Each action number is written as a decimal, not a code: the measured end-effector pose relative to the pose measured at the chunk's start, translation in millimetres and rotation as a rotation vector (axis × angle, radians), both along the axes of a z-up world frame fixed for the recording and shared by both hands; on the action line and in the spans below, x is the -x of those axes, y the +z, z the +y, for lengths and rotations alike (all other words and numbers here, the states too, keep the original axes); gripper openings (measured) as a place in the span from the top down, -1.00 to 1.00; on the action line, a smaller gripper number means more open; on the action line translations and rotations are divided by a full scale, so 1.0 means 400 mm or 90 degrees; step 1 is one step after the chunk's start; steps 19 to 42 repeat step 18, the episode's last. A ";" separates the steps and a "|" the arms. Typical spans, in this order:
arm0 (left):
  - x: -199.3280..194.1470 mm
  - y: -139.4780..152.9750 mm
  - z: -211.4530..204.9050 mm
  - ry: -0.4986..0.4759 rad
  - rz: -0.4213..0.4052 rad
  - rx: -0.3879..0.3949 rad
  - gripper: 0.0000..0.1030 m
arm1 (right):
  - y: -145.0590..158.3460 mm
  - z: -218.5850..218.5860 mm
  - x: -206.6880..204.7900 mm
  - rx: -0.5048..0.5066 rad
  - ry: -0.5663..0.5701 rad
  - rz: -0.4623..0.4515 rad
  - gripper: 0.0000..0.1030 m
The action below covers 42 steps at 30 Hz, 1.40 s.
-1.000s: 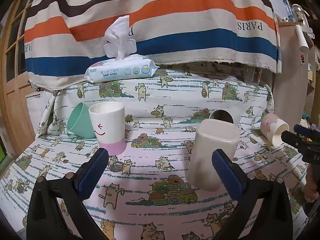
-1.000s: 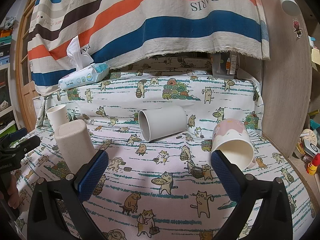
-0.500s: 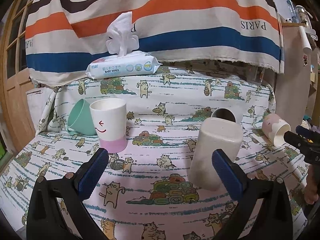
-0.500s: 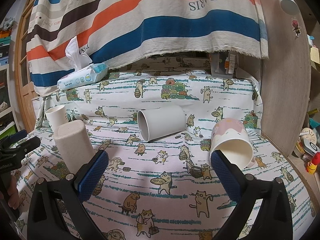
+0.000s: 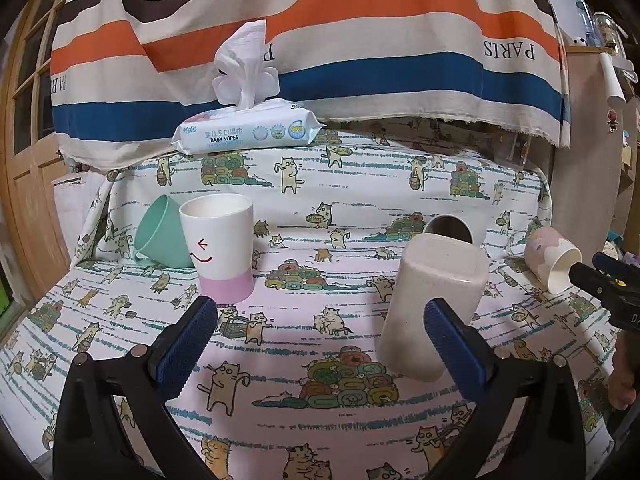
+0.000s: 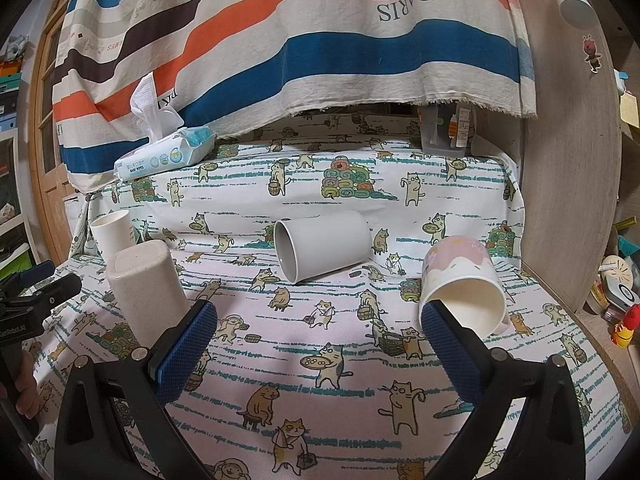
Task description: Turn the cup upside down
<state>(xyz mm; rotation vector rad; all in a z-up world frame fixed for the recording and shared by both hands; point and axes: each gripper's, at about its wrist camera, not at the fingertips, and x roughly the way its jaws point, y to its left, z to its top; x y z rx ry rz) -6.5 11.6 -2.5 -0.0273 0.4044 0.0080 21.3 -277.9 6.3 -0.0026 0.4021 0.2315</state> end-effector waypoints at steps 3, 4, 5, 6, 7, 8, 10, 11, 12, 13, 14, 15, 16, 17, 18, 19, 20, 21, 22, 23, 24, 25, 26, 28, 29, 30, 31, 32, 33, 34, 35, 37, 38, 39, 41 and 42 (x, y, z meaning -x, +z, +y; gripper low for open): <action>0.000 0.000 0.000 0.000 0.000 0.000 -0.99 | 0.000 0.000 0.000 0.000 0.000 0.000 -0.99; 0.000 0.000 0.000 0.000 0.001 0.000 -0.99 | 0.000 0.000 0.000 0.000 0.000 0.000 -0.99; 0.000 0.000 0.001 0.000 0.001 0.001 -0.99 | 0.000 0.000 0.000 0.000 0.000 0.000 -0.99; 0.000 -0.001 0.001 0.001 0.002 0.001 -0.99 | 0.000 0.000 0.000 0.000 0.000 0.000 -0.99; -0.001 -0.002 0.001 0.001 0.002 0.001 -0.99 | 0.000 0.000 0.000 0.000 0.000 0.000 -0.99; -0.002 -0.002 0.001 0.000 0.003 0.002 -0.99 | 0.000 0.000 0.000 0.000 0.000 0.000 -0.99; -0.004 -0.005 0.003 -0.004 0.009 0.008 -0.99 | 0.000 0.000 0.000 0.000 0.000 0.000 -0.99; -0.004 -0.006 0.004 -0.004 0.010 0.011 -0.99 | 0.000 0.000 0.000 0.000 0.000 0.000 -0.99; -0.002 -0.006 0.005 -0.002 0.008 0.012 -0.99 | 0.000 0.000 0.000 0.000 0.000 0.000 -0.99; 0.001 -0.006 0.005 0.002 0.004 0.012 -0.99 | 0.000 0.000 0.000 0.000 0.000 0.000 -0.99; 0.004 -0.005 0.005 0.001 0.001 0.013 -0.99 | 0.000 0.000 0.000 0.000 0.000 0.000 -0.99; 0.004 -0.005 0.004 0.000 0.001 0.012 -0.99 | 0.000 0.000 0.000 0.000 0.000 0.000 -0.99; 0.002 -0.006 0.003 0.000 0.004 0.011 -0.99 | 0.000 0.000 0.000 0.000 0.000 0.000 -0.99; 0.001 -0.006 0.002 -0.001 0.006 0.012 -0.99 | 0.000 0.000 0.000 0.000 0.000 0.000 -0.99; 0.001 -0.006 0.003 -0.001 0.007 0.013 -0.99 | 0.000 0.000 0.000 0.000 0.000 0.000 -0.99; 0.001 -0.006 0.003 -0.001 0.007 0.013 -0.99 | 0.000 0.000 0.000 0.000 0.000 0.000 -0.99; 0.001 -0.006 0.003 -0.001 0.007 0.013 -0.99 | 0.000 0.000 0.000 0.000 0.000 0.000 -0.99; 0.001 -0.006 0.003 -0.001 0.007 0.013 -0.99 | 0.000 0.000 0.000 0.000 0.000 0.000 -0.99; 0.001 -0.006 0.003 -0.001 0.007 0.013 -0.99 | 0.000 0.000 0.000 0.000 0.000 0.000 -0.99; 0.001 -0.006 0.003 -0.001 0.007 0.013 -0.99 | 0.000 0.000 0.000 0.000 0.000 0.000 -0.99; 0.001 -0.006 0.003 -0.001 0.007 0.013 -0.99 | 0.000 0.000 0.000 0.000 0.000 0.000 -0.99; 0.001 -0.006 0.003 -0.001 0.007 0.013 -0.99 | 0.000 0.000 0.000 0.000 0.000 0.000 -0.99; 0.001 -0.006 0.003 -0.001 0.007 0.013 -0.99 | 0.000 0.000 0.000 0.000 0.000 0.000 -0.99; 0.001 -0.006 0.003 -0.001 0.007 0.013 -0.99 | 0.000 0.000 0.000 0.000 0.000 0.000 -0.99; 0.001 -0.006 0.003 -0.001 0.007 0.013 -0.99 | 0.000 0.000 0.000 0.000 0.000 0.000 -0.99; 0.001 -0.006 0.003 -0.001 0.007 0.013 -0.99 | 0.000 0.000 0.000 0.000 0.000 0.000 -0.99; 0.001 -0.006 0.003 -0.001 0.007 0.013 -0.99 | 0.000 0.000 0.000 0.000 0.000 0.000 -0.99; 0.001 -0.006 0.003 -0.001 0.007 0.013 -0.99 | 0.000 0.000 0.000 0.000 0.000 0.000 -0.99; 0.001 -0.006 0.003 -0.001 0.007 0.013 -0.99 | 0.000 0.000 0.000 0.000 0.000 0.000 -0.99; 0.001 -0.006 0.003 -0.001 0.007 0.013 -0.99 | 0.000 0.000 0.000 0.000 0.000 0.000 -0.99; 0.001 -0.006 0.003 -0.001 0.007 0.013 -0.99 | 0.000 0.000 0.000 0.000 0.000 0.000 -0.99; 0.001 -0.006 0.003 -0.001 0.007 0.013 -0.99 | 0.000 0.000 0.000 0.000 0.000 0.000 -0.99; 0.001 -0.006 0.003 -0.001 0.007 0.013 -0.99 | 0.000 0.000 0.000 0.000 0.000 0.000 -0.99; 0.001 -0.006 0.003 -0.001 0.007 0.013 -0.99 | 0.000 0.000 0.000 0.000 0.000 0.000 -0.99; 0.001 -0.006 0.003 -0.001 0.007 0.013 -0.99 | 0.000 0.000 0.000 0.000 0.000 0.000 -0.99; 0.001 -0.006 0.003 -0.001 0.007 0.013 -0.99 | 0.000 0.000 0.000 0.000 0.000 0.000 -0.99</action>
